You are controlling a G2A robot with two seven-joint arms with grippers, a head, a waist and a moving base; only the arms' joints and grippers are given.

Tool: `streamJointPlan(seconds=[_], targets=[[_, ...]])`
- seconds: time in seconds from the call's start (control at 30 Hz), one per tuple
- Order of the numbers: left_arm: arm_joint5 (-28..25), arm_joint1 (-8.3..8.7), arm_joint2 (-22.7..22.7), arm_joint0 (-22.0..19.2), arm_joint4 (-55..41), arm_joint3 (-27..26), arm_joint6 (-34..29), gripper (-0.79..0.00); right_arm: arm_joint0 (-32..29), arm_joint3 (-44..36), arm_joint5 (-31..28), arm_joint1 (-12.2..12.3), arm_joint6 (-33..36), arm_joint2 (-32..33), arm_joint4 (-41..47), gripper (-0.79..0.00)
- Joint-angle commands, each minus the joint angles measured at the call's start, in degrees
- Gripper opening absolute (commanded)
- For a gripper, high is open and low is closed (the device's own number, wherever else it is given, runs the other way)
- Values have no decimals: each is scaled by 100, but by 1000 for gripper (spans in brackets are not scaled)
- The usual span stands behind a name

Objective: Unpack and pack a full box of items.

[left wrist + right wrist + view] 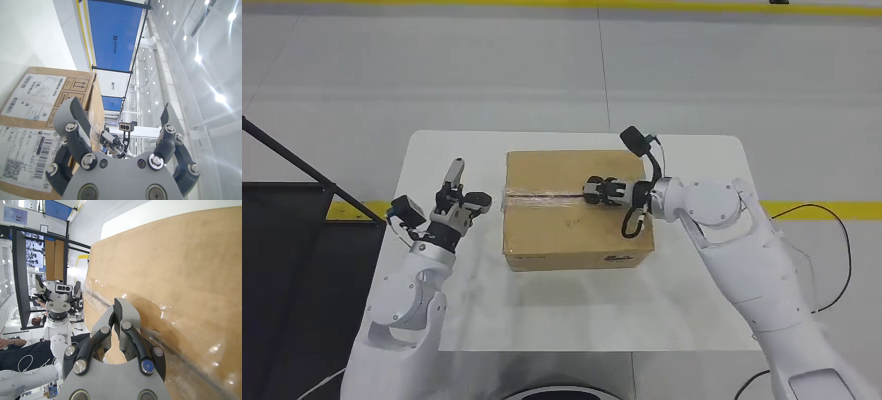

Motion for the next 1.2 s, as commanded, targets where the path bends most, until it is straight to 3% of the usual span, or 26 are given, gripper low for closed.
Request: streamJointPlan(seconds=[0.0,0.3,0.8,1.17], targets=[[-17,4,-13,10,-29,13,1,0,131,133,65,-42,31,-156,-39,-785],[-46,26,-44,41,-103,8,-14,0,252,271,191,-39,213,-114,-93,-785],[26,60,61,-57,-67,7,-69,0,-895,-510,261,375,292,1317,-212,-785],[45,84,93,-57,-41,-26,-59,0,-1362,-611,116,513,90,1953,-12,-785]])
